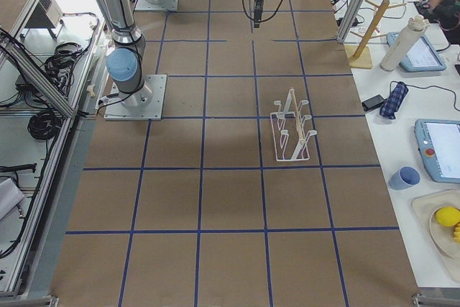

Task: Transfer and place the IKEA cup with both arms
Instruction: 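Lower the yellow cup onto the white tray with the left gripper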

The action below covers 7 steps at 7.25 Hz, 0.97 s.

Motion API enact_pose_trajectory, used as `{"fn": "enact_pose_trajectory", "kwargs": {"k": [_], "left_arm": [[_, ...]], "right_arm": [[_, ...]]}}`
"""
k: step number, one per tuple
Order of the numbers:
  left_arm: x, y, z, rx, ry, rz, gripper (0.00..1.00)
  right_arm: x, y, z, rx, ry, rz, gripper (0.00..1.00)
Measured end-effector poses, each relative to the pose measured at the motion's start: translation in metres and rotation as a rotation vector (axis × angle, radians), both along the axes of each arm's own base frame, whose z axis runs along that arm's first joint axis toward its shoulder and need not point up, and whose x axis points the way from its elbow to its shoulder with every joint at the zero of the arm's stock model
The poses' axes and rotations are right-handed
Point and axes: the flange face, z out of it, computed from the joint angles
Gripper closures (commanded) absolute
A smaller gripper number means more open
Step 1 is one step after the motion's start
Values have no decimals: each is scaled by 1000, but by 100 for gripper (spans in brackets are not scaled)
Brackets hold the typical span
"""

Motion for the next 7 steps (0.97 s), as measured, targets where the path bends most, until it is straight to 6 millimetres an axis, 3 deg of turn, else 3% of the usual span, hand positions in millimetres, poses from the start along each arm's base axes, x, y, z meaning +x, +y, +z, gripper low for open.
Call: {"fn": "enact_pose_trajectory", "kwargs": {"k": [2,4,7], "left_arm": [[28,-5,-41,-21,-11,-52,100],[24,-3,-63,-13,3,-68,100],[15,6,-76,-12,0,-72,100]], "right_arm": [[0,0,0,3,1,-2,0],[0,0,0,4,0,-3,0],[0,0,0,3,0,-3,0]]}}
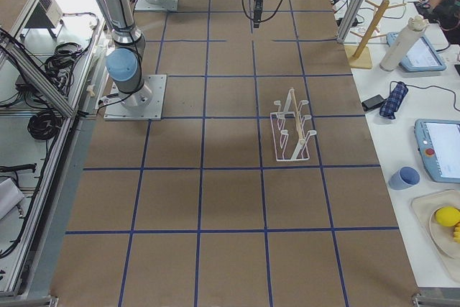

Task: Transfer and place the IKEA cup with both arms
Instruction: 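Lower the yellow cup onto the white tray with the left gripper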

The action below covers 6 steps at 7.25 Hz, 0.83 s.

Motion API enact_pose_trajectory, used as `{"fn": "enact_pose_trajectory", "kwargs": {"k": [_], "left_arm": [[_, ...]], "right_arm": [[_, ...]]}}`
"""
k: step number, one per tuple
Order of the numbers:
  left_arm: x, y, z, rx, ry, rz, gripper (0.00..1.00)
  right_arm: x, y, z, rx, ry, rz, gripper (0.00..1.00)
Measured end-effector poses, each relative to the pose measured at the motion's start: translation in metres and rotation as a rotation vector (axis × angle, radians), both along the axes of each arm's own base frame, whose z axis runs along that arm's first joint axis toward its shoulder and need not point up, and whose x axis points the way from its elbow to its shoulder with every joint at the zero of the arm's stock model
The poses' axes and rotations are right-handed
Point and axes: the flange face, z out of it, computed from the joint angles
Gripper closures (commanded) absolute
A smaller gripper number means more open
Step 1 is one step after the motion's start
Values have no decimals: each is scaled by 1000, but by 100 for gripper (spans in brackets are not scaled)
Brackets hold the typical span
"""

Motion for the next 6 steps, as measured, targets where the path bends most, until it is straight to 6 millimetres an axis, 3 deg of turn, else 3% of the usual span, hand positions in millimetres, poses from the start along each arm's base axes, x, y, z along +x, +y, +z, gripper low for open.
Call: {"fn": "enact_pose_trajectory", "kwargs": {"k": [6], "left_arm": [[-2,2,-4,8,5,5,100]], "right_arm": [[0,0,0,1,-1,-4,0]]}}
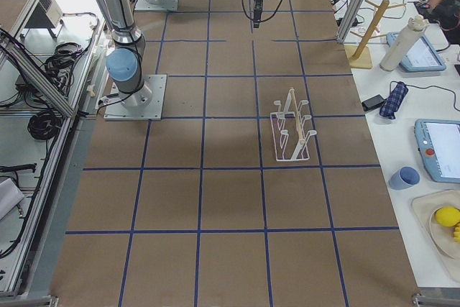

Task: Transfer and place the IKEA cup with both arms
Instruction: 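Lower the yellow cup onto the white tray with the left gripper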

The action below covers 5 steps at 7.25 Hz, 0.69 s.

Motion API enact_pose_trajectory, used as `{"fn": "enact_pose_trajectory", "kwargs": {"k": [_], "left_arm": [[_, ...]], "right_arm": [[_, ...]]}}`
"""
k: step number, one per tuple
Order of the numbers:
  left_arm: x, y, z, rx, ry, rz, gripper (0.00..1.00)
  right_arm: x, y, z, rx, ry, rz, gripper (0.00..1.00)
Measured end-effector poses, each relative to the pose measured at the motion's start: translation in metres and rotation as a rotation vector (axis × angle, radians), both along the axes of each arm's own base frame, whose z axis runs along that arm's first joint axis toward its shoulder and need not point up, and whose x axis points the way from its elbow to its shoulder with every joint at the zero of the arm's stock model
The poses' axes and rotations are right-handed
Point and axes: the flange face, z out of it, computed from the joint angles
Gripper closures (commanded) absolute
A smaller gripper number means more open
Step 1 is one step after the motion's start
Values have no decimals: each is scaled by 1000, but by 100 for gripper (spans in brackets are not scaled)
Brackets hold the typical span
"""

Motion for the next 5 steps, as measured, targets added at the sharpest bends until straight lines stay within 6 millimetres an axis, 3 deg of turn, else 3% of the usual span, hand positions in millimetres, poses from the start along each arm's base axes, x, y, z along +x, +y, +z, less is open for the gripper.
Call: {"fn": "enact_pose_trajectory", "kwargs": {"k": [1,3,4,5], "left_arm": [[0,0,0,1,0,1,97],[0,0,-2,3,2,1,66],[0,0,-2,3,4,3,30],[0,0,-2,5,4,7,13]], "right_arm": [[0,0,0,-2,0,-1,0],[0,-1,0,-4,0,-1,0],[0,-1,0,-5,0,-1,0],[0,-1,0,-5,0,-1,0]]}}
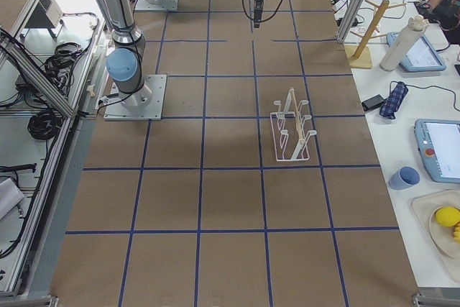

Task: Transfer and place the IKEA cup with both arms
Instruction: 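Lower the yellow cup onto the white tray with the left gripper, then open the left gripper and lift it off the yellow cup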

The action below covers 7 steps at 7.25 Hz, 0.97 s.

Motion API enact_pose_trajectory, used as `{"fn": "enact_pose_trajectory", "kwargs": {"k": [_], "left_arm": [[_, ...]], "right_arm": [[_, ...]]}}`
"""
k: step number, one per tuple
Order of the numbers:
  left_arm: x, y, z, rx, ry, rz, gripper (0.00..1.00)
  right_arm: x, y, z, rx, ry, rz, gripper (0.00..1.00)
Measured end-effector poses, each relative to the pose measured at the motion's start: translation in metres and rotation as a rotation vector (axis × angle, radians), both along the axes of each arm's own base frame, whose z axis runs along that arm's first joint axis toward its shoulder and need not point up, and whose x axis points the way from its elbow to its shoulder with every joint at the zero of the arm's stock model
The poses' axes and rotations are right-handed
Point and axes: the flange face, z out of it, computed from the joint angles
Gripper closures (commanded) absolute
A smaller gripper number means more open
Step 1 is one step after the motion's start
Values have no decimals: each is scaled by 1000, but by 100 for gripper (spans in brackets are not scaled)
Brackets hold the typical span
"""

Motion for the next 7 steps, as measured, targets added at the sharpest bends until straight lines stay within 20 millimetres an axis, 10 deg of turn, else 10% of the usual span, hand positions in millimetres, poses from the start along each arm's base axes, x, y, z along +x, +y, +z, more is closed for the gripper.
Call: {"fn": "enact_pose_trajectory", "kwargs": {"k": [5,7], "left_arm": [[-14,-3,32,2,-7,49,3],[-64,-13,78,5,-17,77,0]], "right_arm": [[0,0,1,-2,-1,0,0],[0,0,1,-2,-1,-1,0]]}}
